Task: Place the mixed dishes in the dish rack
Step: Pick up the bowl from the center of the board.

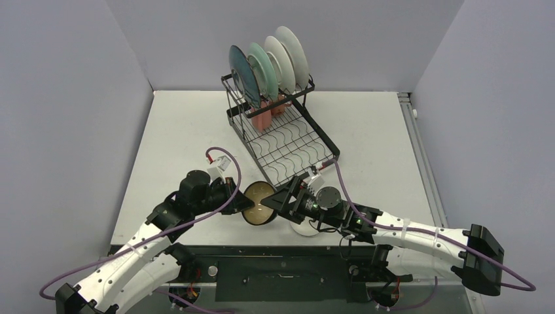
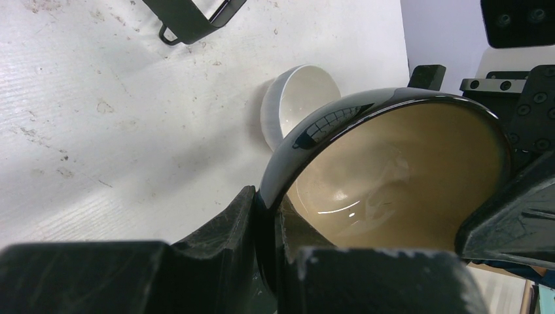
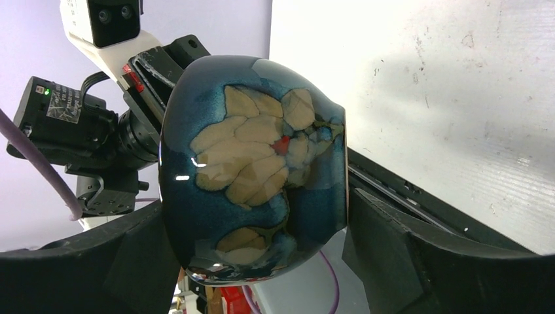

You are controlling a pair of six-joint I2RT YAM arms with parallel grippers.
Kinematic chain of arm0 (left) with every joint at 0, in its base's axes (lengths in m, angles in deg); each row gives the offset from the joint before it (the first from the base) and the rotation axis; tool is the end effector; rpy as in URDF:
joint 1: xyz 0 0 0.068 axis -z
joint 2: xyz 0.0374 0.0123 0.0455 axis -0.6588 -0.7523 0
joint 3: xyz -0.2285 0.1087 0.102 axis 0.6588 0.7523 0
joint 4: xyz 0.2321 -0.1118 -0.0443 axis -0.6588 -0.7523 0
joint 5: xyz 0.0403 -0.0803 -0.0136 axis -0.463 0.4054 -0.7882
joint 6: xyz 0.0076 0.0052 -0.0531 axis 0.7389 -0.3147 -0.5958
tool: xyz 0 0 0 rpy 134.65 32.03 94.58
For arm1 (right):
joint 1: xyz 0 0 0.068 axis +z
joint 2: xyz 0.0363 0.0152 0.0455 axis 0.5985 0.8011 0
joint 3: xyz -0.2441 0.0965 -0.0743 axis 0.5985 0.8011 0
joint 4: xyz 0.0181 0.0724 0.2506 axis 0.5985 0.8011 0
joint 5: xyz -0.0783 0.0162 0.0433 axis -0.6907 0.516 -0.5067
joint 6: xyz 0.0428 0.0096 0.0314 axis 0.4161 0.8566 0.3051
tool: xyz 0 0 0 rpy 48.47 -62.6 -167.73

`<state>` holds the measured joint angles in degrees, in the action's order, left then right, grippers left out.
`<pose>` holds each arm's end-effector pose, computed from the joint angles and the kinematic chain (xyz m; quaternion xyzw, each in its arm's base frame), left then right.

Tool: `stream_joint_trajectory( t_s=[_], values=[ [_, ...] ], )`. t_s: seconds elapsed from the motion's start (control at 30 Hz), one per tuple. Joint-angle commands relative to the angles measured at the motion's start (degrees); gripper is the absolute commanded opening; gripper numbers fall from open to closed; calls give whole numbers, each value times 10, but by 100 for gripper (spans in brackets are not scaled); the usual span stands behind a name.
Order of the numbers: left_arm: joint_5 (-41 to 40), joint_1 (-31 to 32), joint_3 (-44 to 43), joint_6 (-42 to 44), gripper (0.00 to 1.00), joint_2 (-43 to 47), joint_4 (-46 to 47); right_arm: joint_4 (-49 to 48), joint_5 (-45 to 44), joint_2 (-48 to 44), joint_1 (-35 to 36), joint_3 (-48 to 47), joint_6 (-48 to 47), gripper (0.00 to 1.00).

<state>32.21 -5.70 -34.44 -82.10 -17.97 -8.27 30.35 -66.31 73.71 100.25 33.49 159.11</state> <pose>0.1274 -0.1041 0.2600 0.0103 0.8581 -0.4207 0.2941 0.1011 0.2069 0.2570 0.1006 0.7980 0.5706 0.1661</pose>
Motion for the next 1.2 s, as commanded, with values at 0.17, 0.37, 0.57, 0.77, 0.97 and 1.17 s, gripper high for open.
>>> stream_joint_trajectory(
  t_s=[0.17, 0.37, 0.57, 0.77, 0.97, 1.17],
  values=[
    [26, -3, -37, -10, 0, 2, 70, -41, -18, 0, 10, 2, -2, 78],
    [32, -3, -41, -10, 0, -4, 62, -7, -54, -26, 10, 1, -19, 76],
    [36, -2, -44, -16, 0, -15, 58, -4, -59, -27, 13, -3, -28, 71],
    [39, -2, -57, -12, 0, -29, 40, -3, -65, -21, 20, -11, -45, 64],
    [52, -2, -60, -6, 0, -44, 31, -12, -67, -21, 26, -10, -57, 66],
    [52, -2, -58, -7, 0, -51, 32, -35, -67, -26, 32, -1, -56, 61]
  ],
)
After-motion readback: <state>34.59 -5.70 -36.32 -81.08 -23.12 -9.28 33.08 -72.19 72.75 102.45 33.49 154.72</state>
